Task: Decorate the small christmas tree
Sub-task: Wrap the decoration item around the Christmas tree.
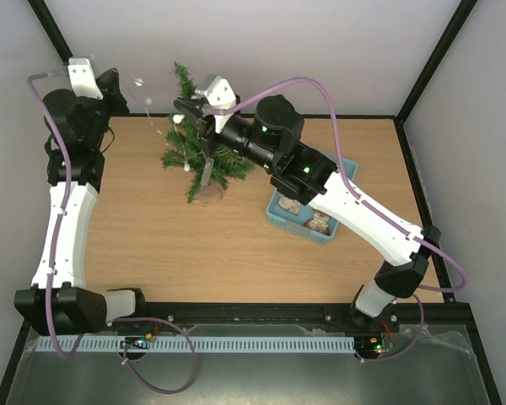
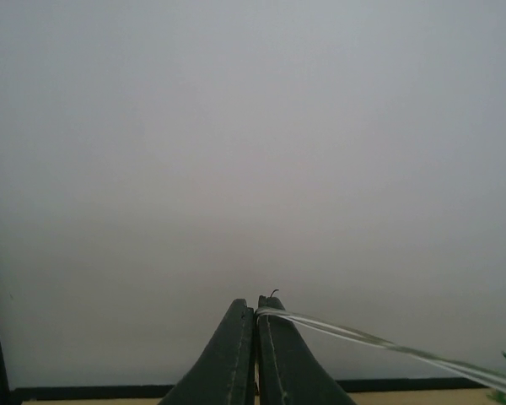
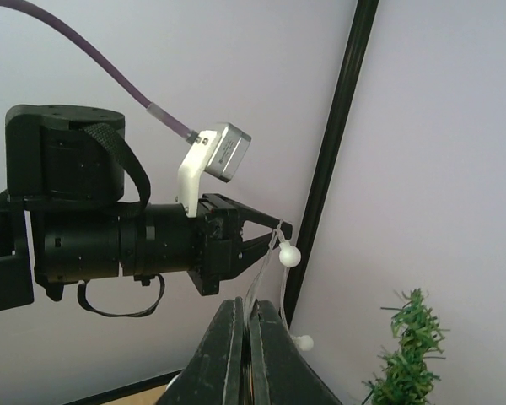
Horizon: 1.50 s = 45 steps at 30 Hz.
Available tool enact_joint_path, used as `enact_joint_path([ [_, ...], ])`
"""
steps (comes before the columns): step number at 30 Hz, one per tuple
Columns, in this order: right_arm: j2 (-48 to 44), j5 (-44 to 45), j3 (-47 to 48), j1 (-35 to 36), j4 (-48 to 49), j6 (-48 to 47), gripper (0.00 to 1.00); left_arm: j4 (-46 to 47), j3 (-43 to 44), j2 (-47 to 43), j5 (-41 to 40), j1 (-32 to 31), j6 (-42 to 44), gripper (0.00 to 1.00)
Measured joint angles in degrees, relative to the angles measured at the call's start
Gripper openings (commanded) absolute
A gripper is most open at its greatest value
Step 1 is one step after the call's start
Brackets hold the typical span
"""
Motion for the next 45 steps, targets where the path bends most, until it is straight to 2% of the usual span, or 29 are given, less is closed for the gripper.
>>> enact_joint_path([
  [7, 3.43, 3.45, 6.91, 0.0, -3.67, -2.01, 0.02, 0.09, 4.48, 3.93, 1.09, 0.63, 0.24, 0.02],
  [17, 4.22, 17.99, 6.36, 0.0, -6.12, -12.83, 0.02, 4.22, 1.2, 7.89, 6.73, 0.63, 2.47, 0.03],
  [21, 6.43, 20.59, 8.81, -0.57, -6.03, -15.74, 0.02, 5.92, 1.36, 10.1, 8.83, 0.66, 2.38, 0.02],
  [29, 8.59, 20.81, 10.62, -4.7, -5.99, -15.72, 0.02, 7.58, 1.88, 13.73, 14.49, 1.07, 1.79, 0.02],
  [34, 10.99, 19.82, 14.86, -6.99, -5.73, -14.49, 0.02, 8.66, 2.82, 14.58, 17.49, 1.2, 0.63, 0.02],
  [40, 11.28, 16.76, 15.3, -7.63, -5.66, -14.14, 0.02, 10.95, 2.95, 14.71, 22.4, 1.4, -0.28, 0.02],
  [45, 11.43, 16.17, 15.8, -7.87, -5.6, -14.01, 0.02, 13.99, 2.95, 14.51, 23.41, 1.46, -2.08, 0.02],
])
